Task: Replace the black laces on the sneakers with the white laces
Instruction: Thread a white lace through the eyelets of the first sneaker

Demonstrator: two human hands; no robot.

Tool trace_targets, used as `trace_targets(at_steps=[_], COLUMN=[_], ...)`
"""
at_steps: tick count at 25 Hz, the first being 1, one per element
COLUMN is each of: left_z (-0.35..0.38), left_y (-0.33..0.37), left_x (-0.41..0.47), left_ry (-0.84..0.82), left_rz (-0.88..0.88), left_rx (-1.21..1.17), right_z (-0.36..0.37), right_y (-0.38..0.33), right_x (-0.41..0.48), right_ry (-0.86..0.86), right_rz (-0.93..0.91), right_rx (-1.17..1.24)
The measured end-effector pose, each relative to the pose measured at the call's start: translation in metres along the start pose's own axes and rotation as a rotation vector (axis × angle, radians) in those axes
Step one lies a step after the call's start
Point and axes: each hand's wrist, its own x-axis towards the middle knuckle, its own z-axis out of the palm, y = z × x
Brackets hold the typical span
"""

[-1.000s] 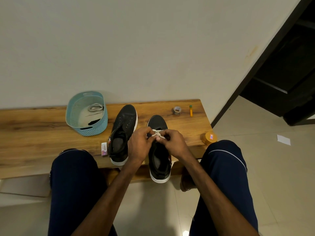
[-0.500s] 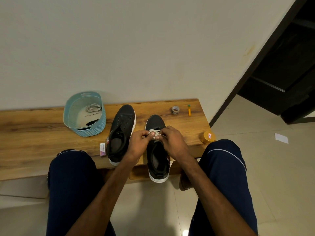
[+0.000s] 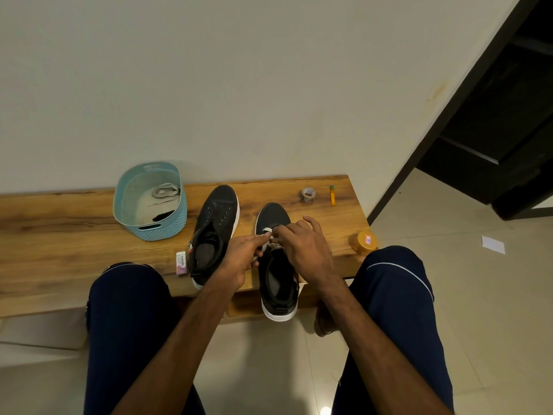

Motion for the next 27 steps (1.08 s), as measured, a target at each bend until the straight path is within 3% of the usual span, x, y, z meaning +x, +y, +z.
trace_targets(at_steps=[7,10,13,17,21,23,27], left_z=[-0.001,-0.01,-0.012,-0.011,-0.011,-0.014,-0.032], left_y=[-0.006,-0.009,-0.014,-0.018,-0.018,-0.018,-0.016], left_x=[0.007,0.018,0.029,0.034,0.033,0.034,0.032], left_ry=[-0.007,0.127,0.253,0.281,0.373,0.402,0.271], left_rz=[-0.104,-0.161,-0.079,-0.026,0.01,0.065,0.199], left_rx=[-0.005,-0.035,0.031,0.073,0.104,0.184,0.548], right_z=[-0.005,-0.015,-0.027,-0.031,-0.03,-0.031,-0.032], right_y=[0.003,0.014,0.033,0.042,0.047,0.046,0.047], right_x=[-0.002,-0.007,-0.021,-0.034,-0.038,-0.037,-0.035], right_ry=[-0.069,-0.124,-0.232,-0.413,-0.475,-0.48,-0.363], right_rz=[0.037,0.19,0.31,0.381,0.425,0.445,0.516], right_rx=[-0.005,0.011,-0.037,0.045,0.102,0.127,0.227])
